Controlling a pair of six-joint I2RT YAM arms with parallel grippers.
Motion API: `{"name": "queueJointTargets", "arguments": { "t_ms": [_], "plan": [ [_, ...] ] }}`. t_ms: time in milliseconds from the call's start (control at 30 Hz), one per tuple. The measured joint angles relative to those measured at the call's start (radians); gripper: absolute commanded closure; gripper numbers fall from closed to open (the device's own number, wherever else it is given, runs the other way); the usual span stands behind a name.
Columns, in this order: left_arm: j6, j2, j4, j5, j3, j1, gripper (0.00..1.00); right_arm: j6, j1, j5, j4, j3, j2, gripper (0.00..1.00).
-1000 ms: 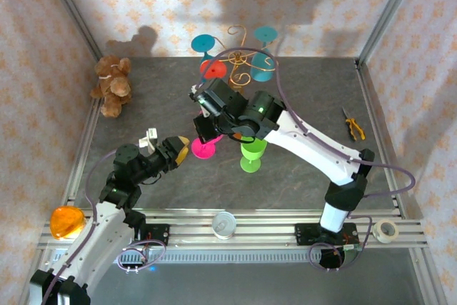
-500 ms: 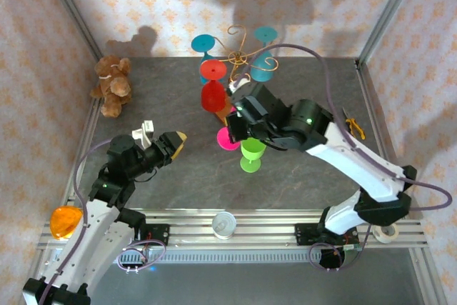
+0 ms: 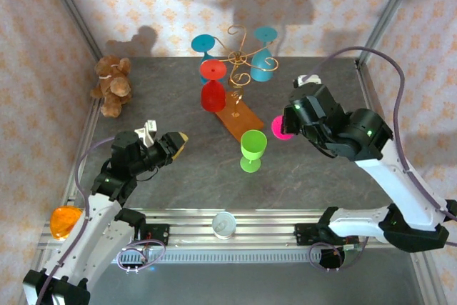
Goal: Take the wine glass off the wine glass rack
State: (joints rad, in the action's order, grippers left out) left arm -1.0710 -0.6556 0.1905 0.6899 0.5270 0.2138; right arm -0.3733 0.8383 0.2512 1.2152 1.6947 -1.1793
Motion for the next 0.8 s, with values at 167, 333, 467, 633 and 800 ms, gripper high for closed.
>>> {"name": "queueJointTargets", "arguments": {
  "t_ms": [167,333,467,633,800],
  "plan": [
    [0.0,-0.019,0.0,0.0,0.0,0.0,0.54,-0.009,-0.102,-0.021,-0.011,-0.122,0.025,1.0],
    [0.0,-0.02,0.0,0.0,0.0,0.0,0.54,-0.009,-0.127,-0.042,-0.071,-0.252,0.015,1.0],
    [0.0,-0.021,0.0,0.0,0.0,0.0,0.54,-0.017,-0.129,-0.055,-0.131,-0.336,-0.004,1.0],
    [0.0,-0.028,0.0,0.0,0.0,0.0,0.54,-0.027,-0.129,-0.058,-0.193,-0.395,-0.058,1.0],
    [0.019,-0.058,0.001,0.0,0.0,0.0,0.54,-0.046,-0.129,-0.06,-0.257,-0.467,-0.069,1.0]
  ]
}}
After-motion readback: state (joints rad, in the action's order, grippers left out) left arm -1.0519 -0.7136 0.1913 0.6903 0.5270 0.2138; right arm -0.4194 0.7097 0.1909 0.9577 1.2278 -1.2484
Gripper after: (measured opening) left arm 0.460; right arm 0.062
